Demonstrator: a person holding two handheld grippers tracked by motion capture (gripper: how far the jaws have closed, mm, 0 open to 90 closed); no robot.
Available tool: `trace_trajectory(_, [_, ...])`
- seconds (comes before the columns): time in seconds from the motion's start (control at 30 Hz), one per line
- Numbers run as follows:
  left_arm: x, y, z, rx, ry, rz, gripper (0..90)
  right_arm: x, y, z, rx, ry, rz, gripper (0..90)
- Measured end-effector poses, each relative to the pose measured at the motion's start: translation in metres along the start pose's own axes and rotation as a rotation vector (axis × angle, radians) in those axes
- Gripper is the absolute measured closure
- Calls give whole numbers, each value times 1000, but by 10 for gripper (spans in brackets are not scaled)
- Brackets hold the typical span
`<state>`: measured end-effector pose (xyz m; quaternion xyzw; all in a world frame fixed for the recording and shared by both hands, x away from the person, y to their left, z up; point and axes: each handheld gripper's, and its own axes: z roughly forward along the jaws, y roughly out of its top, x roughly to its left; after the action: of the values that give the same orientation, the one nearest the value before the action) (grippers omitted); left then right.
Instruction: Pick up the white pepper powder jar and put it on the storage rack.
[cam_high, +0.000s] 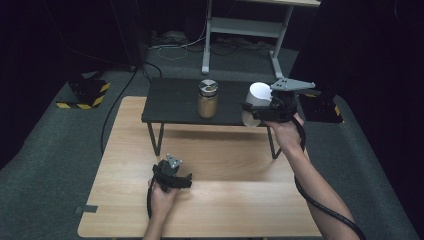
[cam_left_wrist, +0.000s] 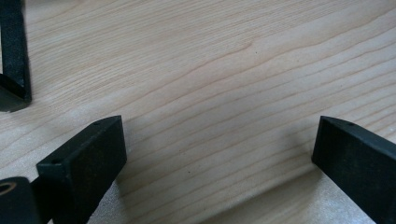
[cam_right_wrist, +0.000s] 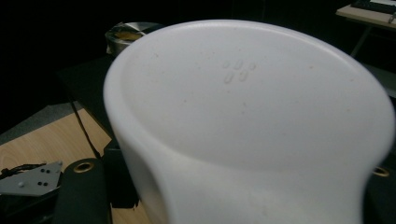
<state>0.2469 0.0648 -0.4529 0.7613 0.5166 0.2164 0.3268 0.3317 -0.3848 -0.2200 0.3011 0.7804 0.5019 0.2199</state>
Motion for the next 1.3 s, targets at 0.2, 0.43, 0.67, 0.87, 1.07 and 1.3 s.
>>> trace_trajectory(0.2, [0, 0, 0, 0, 1, 2, 29, -3, 6, 9, 10, -28, 5, 304])
trace_trajectory(0.43, [0, 0, 0, 2, 0, 2, 29, -7, 9, 21, 23, -58, 28, 304])
trace_trajectory(0.67, [0, 0, 0, 1, 0, 2, 29, -10, 10, 31, 32, -70, 48, 304])
trace_trajectory(0.87, [0, 1, 0, 3, 1, 2, 29, -11, 9, 37, 34, -75, 53, 304])
trace_trajectory(1.07, [0, 1, 0, 4, 0, 4, 30, -12, 7, 40, 37, -72, 55, 303])
trace_trajectory(1.3, [0, 1, 0, 3, 1, 2, 30, -13, 8, 42, 39, -71, 56, 302])
